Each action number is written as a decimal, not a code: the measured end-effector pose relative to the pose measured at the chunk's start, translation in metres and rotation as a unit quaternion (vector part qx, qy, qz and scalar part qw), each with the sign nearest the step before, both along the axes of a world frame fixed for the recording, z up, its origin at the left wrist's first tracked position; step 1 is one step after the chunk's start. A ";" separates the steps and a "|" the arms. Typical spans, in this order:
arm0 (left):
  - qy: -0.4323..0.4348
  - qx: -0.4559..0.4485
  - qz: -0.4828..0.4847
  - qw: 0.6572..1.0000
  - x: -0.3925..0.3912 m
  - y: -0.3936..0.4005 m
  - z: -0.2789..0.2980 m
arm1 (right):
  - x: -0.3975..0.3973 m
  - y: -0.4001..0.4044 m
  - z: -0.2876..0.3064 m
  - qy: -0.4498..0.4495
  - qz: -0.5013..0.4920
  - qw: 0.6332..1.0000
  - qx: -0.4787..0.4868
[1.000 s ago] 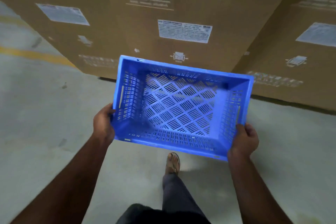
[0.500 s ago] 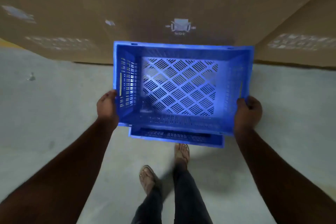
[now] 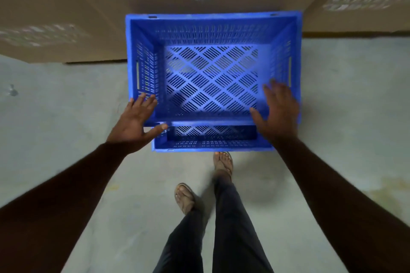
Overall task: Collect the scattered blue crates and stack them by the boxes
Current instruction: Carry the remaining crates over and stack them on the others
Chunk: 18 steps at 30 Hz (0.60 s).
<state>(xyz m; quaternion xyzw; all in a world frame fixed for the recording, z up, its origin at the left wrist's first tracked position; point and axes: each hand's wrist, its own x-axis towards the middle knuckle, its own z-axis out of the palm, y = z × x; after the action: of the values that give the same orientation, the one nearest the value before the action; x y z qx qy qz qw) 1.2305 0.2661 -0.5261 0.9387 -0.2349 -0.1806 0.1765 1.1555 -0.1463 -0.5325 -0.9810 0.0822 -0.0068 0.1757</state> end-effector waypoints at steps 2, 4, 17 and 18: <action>0.015 0.029 -0.056 0.998 -0.007 0.009 -0.007 | -0.019 0.007 -0.007 0.028 0.069 0.997 -0.009; -0.016 0.050 -0.100 0.994 -0.005 0.018 -0.013 | -0.037 0.004 -0.018 0.027 0.131 0.991 -0.013; -0.072 0.061 -0.159 0.983 0.017 0.009 -0.013 | -0.002 -0.014 -0.029 0.097 0.143 0.985 0.022; -0.064 0.068 -0.148 0.984 0.016 0.007 -0.012 | -0.001 -0.013 -0.028 0.096 0.137 0.986 0.026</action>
<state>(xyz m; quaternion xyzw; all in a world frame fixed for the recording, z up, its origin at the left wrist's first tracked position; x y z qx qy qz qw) 1.2468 0.2736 -0.5379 0.9128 -0.3697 -0.1594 0.0682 1.1550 -0.1591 -0.5603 -0.9742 -0.0361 0.1137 0.1915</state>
